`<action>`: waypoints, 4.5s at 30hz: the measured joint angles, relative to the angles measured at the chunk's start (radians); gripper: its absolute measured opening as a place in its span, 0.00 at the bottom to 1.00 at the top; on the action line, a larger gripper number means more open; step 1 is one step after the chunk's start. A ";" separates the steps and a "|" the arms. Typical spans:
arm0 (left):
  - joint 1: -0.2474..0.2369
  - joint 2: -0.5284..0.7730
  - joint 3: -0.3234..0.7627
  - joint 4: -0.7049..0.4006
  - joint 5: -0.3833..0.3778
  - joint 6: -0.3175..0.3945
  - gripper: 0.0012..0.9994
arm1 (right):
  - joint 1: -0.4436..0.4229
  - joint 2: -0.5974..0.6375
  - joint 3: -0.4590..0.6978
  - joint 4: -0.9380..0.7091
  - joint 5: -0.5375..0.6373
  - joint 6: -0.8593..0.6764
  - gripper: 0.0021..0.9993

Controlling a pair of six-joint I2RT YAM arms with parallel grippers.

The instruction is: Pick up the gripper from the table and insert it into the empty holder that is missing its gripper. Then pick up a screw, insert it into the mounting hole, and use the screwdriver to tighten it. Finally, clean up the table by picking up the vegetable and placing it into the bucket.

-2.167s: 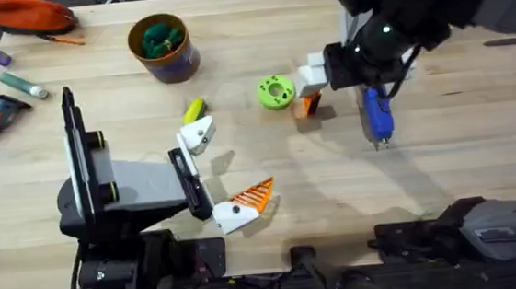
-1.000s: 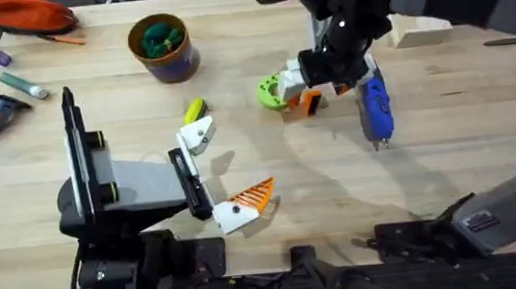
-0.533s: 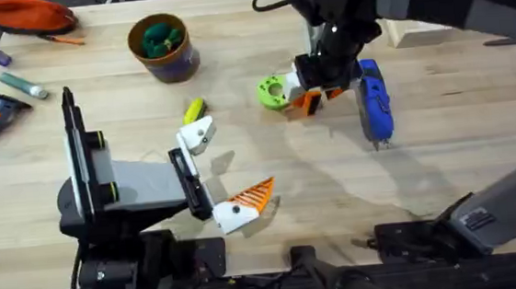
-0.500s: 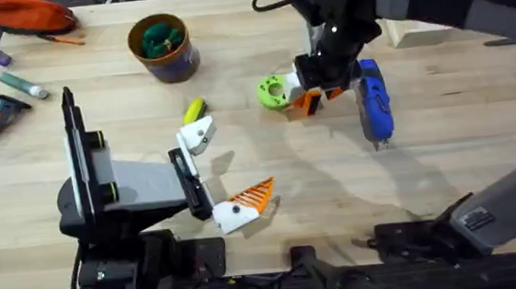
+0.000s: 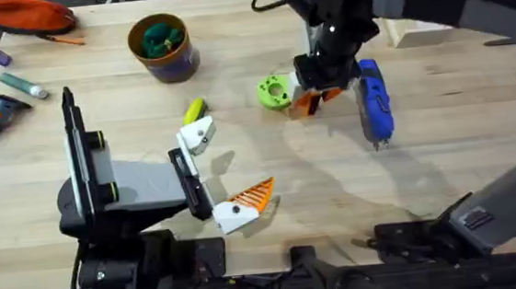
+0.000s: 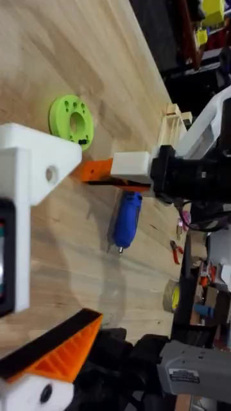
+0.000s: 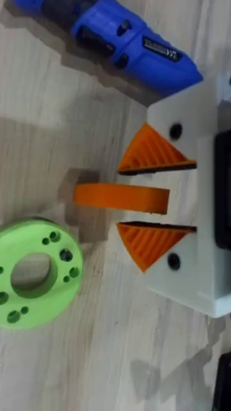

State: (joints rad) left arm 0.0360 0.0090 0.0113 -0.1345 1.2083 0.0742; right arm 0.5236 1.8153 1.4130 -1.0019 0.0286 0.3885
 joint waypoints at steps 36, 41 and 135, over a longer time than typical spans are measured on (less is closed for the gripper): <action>0.000 0.000 0.000 0.000 0.000 0.000 0.99 | 0.002 0.000 0.017 -0.035 0.001 0.000 0.02; 0.000 0.000 0.000 0.000 0.000 0.000 0.99 | 0.002 0.000 0.017 -0.035 0.001 0.000 0.01; 0.000 0.000 0.000 0.000 0.000 0.000 0.99 | -0.229 -0.262 -0.757 1.270 -1.533 0.255 0.01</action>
State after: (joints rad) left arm 0.0360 0.0090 0.0113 -0.1345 1.2087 0.0742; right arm 0.2950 1.5529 0.6563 0.2683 -1.5044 0.6436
